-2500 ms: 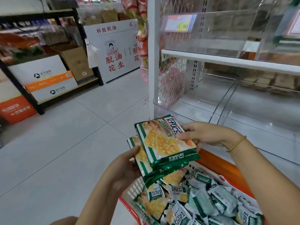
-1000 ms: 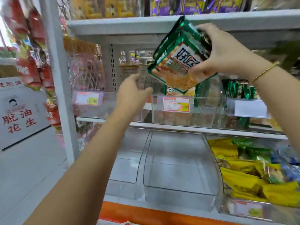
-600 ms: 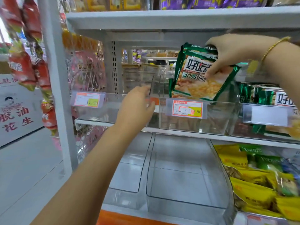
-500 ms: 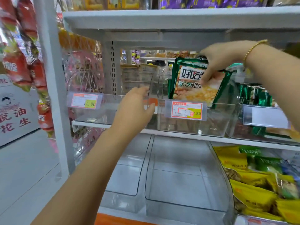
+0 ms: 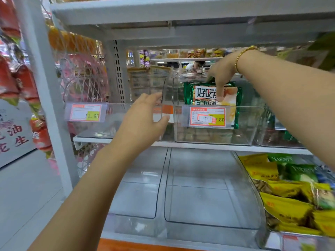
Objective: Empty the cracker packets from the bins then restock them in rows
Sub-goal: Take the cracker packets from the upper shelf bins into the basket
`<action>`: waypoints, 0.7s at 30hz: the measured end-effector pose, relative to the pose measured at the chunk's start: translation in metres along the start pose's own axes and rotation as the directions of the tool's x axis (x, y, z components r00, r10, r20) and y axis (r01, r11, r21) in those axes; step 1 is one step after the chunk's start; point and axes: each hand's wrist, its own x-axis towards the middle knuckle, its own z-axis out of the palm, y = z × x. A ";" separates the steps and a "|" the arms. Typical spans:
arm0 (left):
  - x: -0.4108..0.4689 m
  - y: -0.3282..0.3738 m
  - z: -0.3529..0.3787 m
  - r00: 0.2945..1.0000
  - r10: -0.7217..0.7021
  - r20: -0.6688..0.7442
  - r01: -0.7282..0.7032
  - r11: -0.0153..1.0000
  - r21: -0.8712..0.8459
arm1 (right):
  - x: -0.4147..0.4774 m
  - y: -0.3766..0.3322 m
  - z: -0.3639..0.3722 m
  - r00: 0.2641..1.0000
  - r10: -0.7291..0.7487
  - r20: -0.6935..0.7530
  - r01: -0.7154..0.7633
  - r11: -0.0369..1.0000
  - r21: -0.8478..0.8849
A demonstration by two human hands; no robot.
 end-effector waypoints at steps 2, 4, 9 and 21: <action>0.000 0.000 0.001 1.000 0.005 -0.007 -0.005 1.000 -0.003 | -0.002 -0.003 0.001 1.000 -0.003 -0.003 0.003 1.000 0.006; -0.003 0.001 0.001 1.000 -0.001 -0.016 0.001 1.000 -0.011 | -0.005 -0.003 0.004 1.000 -0.007 -0.022 0.008 0.999 0.034; -0.036 0.007 0.000 0.975 -0.021 -0.223 -0.031 0.973 -0.229 | -0.059 -0.022 -0.002 0.907 -0.047 -0.417 0.116 0.983 0.141; -0.254 -0.059 0.036 0.603 -0.798 0.007 0.725 0.544 -0.423 | -0.178 -0.183 0.162 0.727 -0.685 -0.056 0.651 0.660 0.376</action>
